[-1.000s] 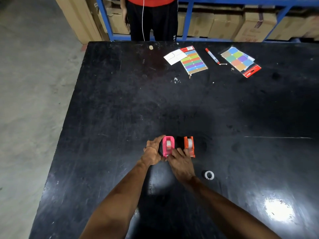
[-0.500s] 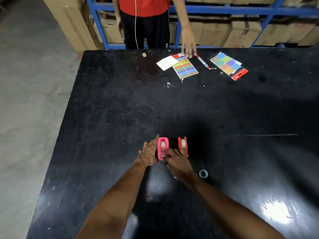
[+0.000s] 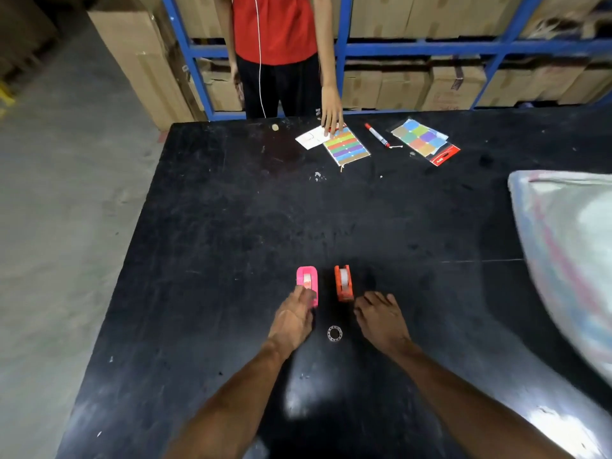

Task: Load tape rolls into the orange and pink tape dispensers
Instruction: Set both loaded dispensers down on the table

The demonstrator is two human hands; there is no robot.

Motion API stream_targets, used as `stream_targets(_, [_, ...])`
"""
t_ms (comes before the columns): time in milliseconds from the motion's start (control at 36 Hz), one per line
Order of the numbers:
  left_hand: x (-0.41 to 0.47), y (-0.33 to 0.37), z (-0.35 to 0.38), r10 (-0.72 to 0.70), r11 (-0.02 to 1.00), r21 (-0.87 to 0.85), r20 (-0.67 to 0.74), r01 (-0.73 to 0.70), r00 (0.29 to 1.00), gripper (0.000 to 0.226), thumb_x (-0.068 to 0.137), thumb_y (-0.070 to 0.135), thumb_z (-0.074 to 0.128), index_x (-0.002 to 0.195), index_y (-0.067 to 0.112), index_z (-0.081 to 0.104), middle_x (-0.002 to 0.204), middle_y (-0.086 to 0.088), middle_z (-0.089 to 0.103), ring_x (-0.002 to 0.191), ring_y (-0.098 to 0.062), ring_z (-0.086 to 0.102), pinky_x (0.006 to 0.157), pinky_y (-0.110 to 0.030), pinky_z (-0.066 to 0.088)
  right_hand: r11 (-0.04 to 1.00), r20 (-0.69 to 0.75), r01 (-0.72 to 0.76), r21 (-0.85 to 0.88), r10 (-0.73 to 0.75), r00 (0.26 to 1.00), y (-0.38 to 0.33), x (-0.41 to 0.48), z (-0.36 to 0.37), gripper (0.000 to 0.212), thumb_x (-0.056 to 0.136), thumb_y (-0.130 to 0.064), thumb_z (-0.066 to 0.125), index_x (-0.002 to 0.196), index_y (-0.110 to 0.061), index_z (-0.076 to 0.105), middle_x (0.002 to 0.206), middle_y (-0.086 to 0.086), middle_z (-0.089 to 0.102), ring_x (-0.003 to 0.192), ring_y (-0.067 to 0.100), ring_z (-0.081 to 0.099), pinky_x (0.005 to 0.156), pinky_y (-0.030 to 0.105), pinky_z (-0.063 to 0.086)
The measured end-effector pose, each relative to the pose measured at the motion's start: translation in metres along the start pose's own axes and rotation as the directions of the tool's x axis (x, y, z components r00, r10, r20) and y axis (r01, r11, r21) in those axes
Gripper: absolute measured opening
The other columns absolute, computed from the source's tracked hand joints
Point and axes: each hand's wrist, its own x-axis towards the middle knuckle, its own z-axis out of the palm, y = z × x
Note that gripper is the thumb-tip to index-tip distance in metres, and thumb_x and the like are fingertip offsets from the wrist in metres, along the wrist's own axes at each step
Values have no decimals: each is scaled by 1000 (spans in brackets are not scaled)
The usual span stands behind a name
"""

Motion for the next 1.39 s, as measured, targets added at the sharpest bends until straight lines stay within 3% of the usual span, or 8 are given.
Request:
stream_targets(167, [-29, 12, 37, 83, 996, 16, 238, -89, 968, 60, 85, 29, 60, 142, 24, 43, 136, 0, 41, 122, -19, 49, 105, -35, 46, 991, 159, -134, -28, 137, 978, 24, -34, 5, 40, 75, -40, 73, 109, -21, 64, 109, 5, 59, 95, 28, 59, 77, 43, 48])
stream_targets(306, [-40, 21, 60, -4, 993, 112, 360, -39, 933, 63, 87, 14, 63, 145, 24, 41, 146, -5, 34, 131, -26, 38, 115, -35, 34, 983, 381, -179, 46, 148, 912, 26, -50, 9, 56, 86, -40, 65, 137, -30, 44, 135, 3, 39, 114, 28, 53, 91, 44, 53])
stream_targets(444, [-36, 29, 66, -37, 996, 83, 332, 10, 942, 43, 90, 9, 51, 131, 20, 54, 136, -9, 46, 124, -28, 49, 108, -33, 39, 974, 445, -177, 145, 96, 891, 24, -55, 9, 47, 92, -16, 56, 137, -22, 45, 136, 8, 37, 112, 35, 58, 90, 43, 53])
stream_targets(639, [-35, -6, 22, -67, 998, 8, 164, 67, 984, 34, 88, 22, 55, 121, 31, 59, 118, 4, 55, 108, -18, 58, 95, -24, 45, 956, 348, 37, 291, -142, 927, -8, -19, -7, 33, 88, -26, 54, 121, -22, 52, 127, 5, 44, 94, 36, 63, 76, 43, 53])
stream_targets(778, [-24, -62, -25, -122, 990, 90, 124, 111, 985, 48, 90, 37, 51, 136, 24, 52, 139, -3, 52, 127, -20, 52, 110, -27, 39, 933, 257, 183, 310, -267, 929, -59, 33, -21, 31, 90, -27, 55, 120, -19, 56, 123, 2, 49, 94, 29, 63, 79, 41, 52])
stream_targets(889, [-13, -103, -54, -187, 976, 138, 114, 171, 976, 53, 86, 49, 38, 129, 23, 55, 134, -2, 56, 132, -20, 49, 112, -30, 37, 938, 241, 192, 288, -266, 933, -105, 70, -24, 30, 88, -20, 56, 117, -13, 55, 121, 6, 51, 98, 32, 62, 72, 42, 52])
stream_targets(1083, [5, -111, -90, -230, 962, 186, 147, 202, 962, 48, 89, 22, 59, 136, 19, 52, 147, -2, 44, 138, -21, 39, 111, -29, 34, 963, 332, 172, 207, -235, 914, -150, 118, -12, 32, 88, -12, 59, 119, -6, 50, 126, 12, 49, 110, 32, 60, 84, 41, 49])
stream_targets(1389, [23, -139, -85, -254, 961, 159, 181, 227, 950, 41, 91, 23, 58, 131, 17, 52, 140, -2, 46, 127, -22, 44, 103, -33, 42, 996, 417, 37, 78, -66, 906, -183, 141, 27, 61, 84, -1, 61, 140, -14, 39, 141, 9, 40, 116, 34, 60, 88, 46, 53])
